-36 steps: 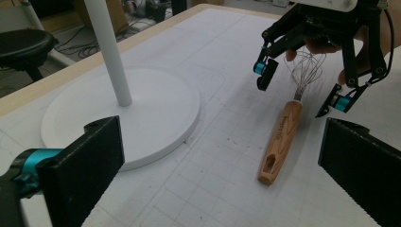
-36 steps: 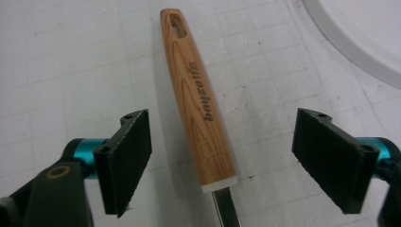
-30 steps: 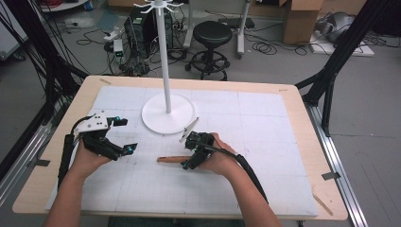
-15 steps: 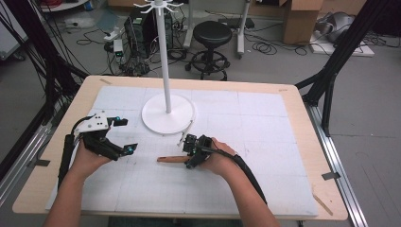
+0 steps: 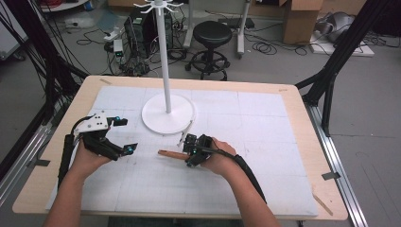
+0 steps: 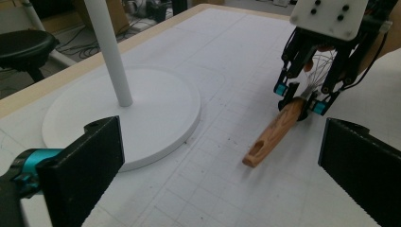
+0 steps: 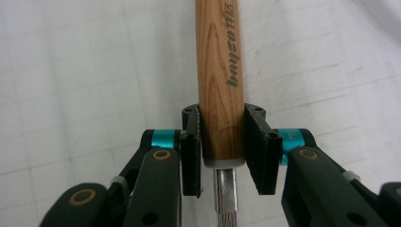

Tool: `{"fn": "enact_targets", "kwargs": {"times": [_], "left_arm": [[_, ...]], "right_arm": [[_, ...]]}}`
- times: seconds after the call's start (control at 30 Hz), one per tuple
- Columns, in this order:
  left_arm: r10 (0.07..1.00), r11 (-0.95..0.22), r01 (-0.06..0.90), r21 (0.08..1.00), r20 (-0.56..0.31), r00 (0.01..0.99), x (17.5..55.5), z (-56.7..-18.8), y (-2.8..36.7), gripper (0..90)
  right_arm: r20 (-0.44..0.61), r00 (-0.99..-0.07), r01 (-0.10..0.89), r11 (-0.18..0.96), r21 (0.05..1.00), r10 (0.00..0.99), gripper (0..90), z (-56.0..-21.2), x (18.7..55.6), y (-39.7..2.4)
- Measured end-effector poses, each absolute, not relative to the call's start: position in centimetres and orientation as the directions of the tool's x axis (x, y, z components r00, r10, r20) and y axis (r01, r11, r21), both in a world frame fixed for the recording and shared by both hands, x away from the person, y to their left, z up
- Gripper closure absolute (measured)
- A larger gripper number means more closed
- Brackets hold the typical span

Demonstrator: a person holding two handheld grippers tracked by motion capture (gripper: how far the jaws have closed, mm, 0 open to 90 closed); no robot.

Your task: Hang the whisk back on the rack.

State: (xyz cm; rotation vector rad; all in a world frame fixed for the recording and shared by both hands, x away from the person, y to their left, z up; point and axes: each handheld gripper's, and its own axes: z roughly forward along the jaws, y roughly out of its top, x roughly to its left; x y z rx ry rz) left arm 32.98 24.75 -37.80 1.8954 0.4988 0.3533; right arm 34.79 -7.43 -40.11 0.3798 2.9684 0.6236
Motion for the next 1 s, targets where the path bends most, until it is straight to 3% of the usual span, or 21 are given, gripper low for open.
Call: {"fn": "enact_targets", "kwargs": {"times": [0.27,0.6,1.0], "left_arm": [[0.497,-0.318,0.174,0.932,0.008,0.868,32.9,-37.8,24.7,1.7],[0.493,-0.316,0.170,0.933,0.008,0.870,32.9,-37.7,24.8,1.7],[0.492,-0.317,0.168,0.933,0.010,0.871,32.9,-37.7,24.8,1.7]], "right_arm": [[0.003,-0.949,0.254,0.762,0.596,0.314,70.1,-36.1,35.6,-9.9],[-0.046,-0.934,0.216,0.661,0.719,0.355,70.2,-31.0,36.2,-11.1],[-0.078,-0.922,0.169,0.575,0.801,0.380,70.3,-26.5,36.9,-12.5]]}}
